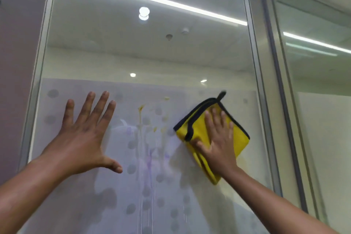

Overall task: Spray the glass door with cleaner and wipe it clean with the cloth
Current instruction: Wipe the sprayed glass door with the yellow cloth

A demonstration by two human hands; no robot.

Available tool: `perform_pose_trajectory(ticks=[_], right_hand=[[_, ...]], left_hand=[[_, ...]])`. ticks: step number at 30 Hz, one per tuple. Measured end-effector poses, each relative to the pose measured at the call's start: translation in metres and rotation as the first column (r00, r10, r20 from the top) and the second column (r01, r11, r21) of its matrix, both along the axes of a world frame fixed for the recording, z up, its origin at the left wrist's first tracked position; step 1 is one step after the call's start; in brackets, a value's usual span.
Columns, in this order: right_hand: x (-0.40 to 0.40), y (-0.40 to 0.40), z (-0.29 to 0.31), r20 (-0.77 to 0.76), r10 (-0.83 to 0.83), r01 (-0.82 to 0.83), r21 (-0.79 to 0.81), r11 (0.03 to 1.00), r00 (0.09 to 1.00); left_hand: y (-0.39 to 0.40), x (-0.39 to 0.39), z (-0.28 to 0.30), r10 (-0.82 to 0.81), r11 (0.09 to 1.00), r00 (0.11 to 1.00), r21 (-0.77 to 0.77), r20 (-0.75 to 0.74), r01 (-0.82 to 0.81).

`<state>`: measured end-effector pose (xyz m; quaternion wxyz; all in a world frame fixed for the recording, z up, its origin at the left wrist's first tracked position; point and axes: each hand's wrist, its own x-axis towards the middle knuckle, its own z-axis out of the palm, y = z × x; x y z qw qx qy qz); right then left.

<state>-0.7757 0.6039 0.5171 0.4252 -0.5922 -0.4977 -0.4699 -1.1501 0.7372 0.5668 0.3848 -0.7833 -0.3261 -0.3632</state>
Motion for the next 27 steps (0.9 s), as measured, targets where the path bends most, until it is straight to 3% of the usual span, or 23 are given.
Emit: perform_pose_trajectory(ticks=[3,9,12,15,19,21,24,27], right_hand=[[-0.004,0.004,0.044,-0.08,-0.062,0.064,0.018,0.998,0.995],[-0.037,0.022,0.087,-0.07,0.032,-0.027,0.074,0.997,0.997],[-0.072,0.029,0.066,0.131,0.041,-0.04,-0.012,0.999,0.991],[-0.093,0.031,0.017,0.387,0.039,0.017,-0.141,0.99,0.921],[-0.062,0.018,-0.008,0.507,0.065,0.037,-0.189,0.981,0.86],[-0.038,0.016,0.0,0.362,0.02,0.016,-0.096,0.995,0.932],[-0.023,0.009,0.034,-0.067,-0.058,0.06,0.024,0.998,0.996],[-0.035,0.011,0.074,-0.145,-0.055,0.062,0.042,0.997,0.988]], left_hand=[[0.002,0.001,0.0,-0.001,1.0,1.0,0.01,0.003,0.001],[0.003,0.002,-0.002,-0.014,1.0,1.0,0.014,0.012,0.013],[0.004,0.001,-0.001,-0.026,1.0,1.0,0.016,0.001,0.026],[0.002,0.0,-0.001,-0.019,1.0,1.0,0.006,-0.012,0.019],[-0.003,-0.004,0.001,-0.015,1.0,1.0,-0.022,0.0,0.015],[-0.006,-0.005,0.001,-0.014,0.999,1.0,-0.037,0.004,0.014],[-0.008,-0.004,0.001,-0.019,0.998,1.0,-0.067,0.016,0.02],[-0.015,-0.002,0.003,-0.036,0.99,0.999,-0.135,0.034,0.04]])
